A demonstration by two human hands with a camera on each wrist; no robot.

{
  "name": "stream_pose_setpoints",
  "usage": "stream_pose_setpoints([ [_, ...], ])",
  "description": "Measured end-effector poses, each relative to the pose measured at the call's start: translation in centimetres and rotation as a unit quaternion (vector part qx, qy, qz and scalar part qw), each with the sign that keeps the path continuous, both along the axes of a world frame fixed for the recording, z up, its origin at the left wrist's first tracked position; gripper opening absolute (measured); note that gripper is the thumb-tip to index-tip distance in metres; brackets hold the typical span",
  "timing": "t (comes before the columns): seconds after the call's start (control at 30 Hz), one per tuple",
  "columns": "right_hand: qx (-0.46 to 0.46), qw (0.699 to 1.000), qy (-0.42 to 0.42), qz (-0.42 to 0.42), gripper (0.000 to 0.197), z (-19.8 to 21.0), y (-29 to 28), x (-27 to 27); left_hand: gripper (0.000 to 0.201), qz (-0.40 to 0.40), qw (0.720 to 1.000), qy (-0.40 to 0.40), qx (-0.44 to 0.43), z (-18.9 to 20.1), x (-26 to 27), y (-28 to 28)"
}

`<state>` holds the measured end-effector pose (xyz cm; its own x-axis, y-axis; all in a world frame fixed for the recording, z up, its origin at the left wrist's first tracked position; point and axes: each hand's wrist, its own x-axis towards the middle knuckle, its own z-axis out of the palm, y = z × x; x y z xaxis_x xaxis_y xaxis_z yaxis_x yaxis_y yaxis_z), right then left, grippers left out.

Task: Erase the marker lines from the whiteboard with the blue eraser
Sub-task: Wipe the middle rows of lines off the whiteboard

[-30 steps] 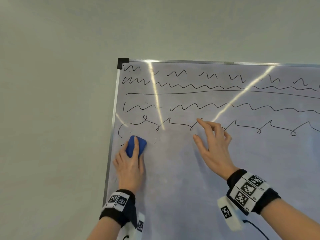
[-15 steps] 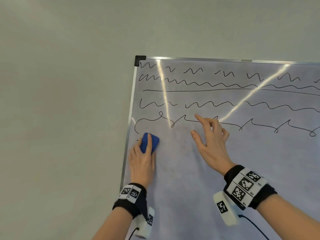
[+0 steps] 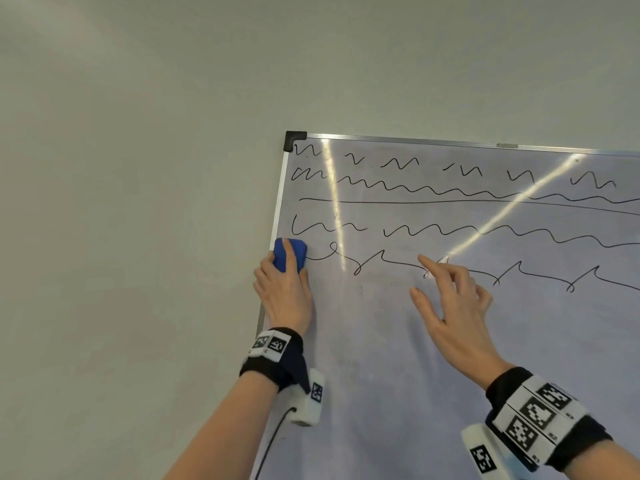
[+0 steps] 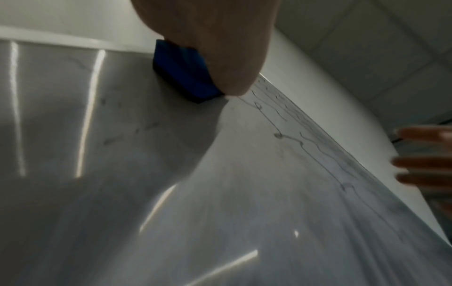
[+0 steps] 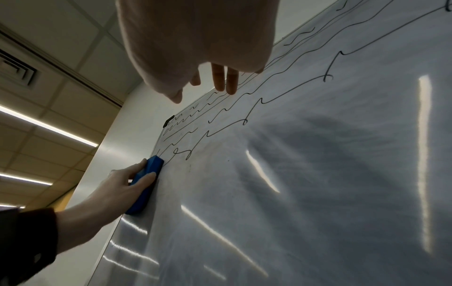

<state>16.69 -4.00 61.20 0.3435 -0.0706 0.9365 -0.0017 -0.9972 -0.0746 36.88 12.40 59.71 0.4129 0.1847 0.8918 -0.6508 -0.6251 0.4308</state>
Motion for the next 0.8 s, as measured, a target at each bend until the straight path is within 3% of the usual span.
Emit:
stream_pose_setpoints([
  [0.23,-0.002,1.0,0.007,-0.003,0.05,0.0,-0.6,0.3,0.071,-0.044,0.983,-0.126,0.124,-3.8,-1.4,-0.9],
  [0.47,0.004,1.0,-0.004,-0.003,0.051,0.3,-1.8,-0.4,0.068,0.004,1.0,0.011,-0.007,-1.0,-0.5,-0.8],
  [0.67,0.017,1.0,0.0,0.0,0.049,0.3,-2.3,0.2,0.072,-0.021,0.986,-0.119,0.116,-2.6,-1.9,-1.9],
  [0.8,0.013,1.0,0.012,0.015,0.05,-0.2,-1.2,1.0,0.071,0.013,0.998,-0.045,0.035,-4.8,-0.4,0.3],
])
